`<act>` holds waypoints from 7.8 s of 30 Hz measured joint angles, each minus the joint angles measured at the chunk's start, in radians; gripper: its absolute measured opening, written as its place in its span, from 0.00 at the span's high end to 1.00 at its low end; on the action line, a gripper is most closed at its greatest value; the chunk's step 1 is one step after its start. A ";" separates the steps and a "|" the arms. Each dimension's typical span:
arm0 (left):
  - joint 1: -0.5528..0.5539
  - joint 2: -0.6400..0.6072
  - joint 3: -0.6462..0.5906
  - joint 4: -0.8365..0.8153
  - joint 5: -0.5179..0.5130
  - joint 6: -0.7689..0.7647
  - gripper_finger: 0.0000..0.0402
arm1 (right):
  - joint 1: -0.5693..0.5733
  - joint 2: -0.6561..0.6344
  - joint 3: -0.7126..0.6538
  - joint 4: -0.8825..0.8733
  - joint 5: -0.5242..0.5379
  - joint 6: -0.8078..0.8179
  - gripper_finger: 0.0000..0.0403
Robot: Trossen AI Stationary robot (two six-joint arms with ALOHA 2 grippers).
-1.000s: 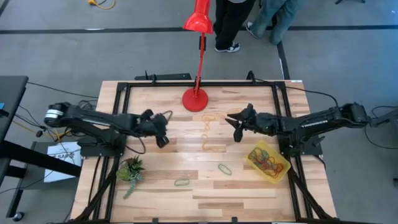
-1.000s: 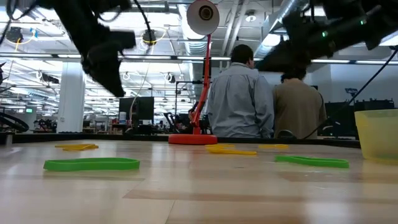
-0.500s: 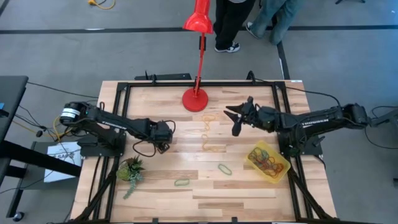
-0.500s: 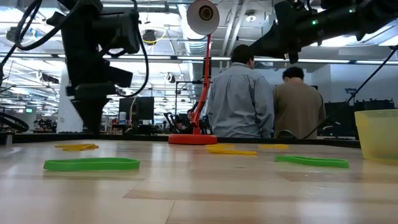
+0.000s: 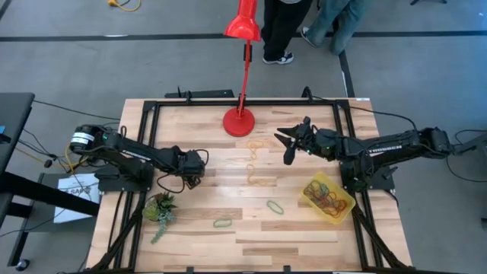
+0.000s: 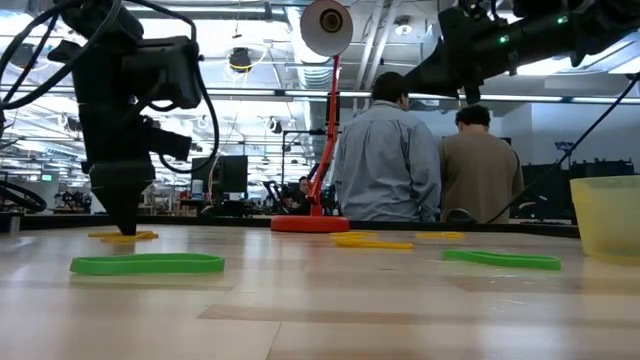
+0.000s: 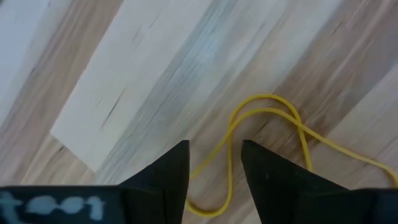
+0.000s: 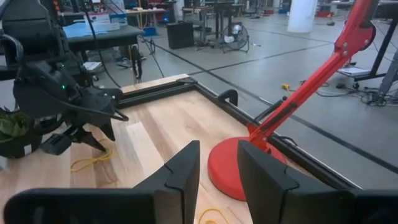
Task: Pick and place rubber bands into bin
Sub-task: Put the yellow rubber band into the container
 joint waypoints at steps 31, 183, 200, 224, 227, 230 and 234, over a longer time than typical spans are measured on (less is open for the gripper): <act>-0.007 -0.056 0.353 0.693 0.004 0.590 1.00 | 0.001 0.000 0.001 -0.018 -0.006 0.109 0.75; 0.108 0.316 0.389 1.090 0.081 0.545 0.73 | 0.537 0.058 0.258 -1.134 0.568 0.866 0.81; 0.238 0.689 0.717 0.627 0.056 0.415 0.73 | 0.423 0.058 0.258 -1.137 0.516 0.707 0.81; 0.216 0.442 0.717 0.630 0.579 0.505 1.00 | 0.372 0.058 0.259 -1.063 0.409 0.751 0.81; 0.196 0.360 0.717 0.632 0.649 0.543 1.00 | 0.385 0.058 0.259 -0.979 0.384 0.694 0.81; 0.167 0.308 0.718 0.613 0.662 0.569 1.00 | 0.404 0.058 0.259 -0.840 0.349 0.597 0.81; 0.139 0.296 0.717 0.589 0.659 0.577 1.00 | 0.437 0.083 0.259 -0.629 0.309 0.427 0.81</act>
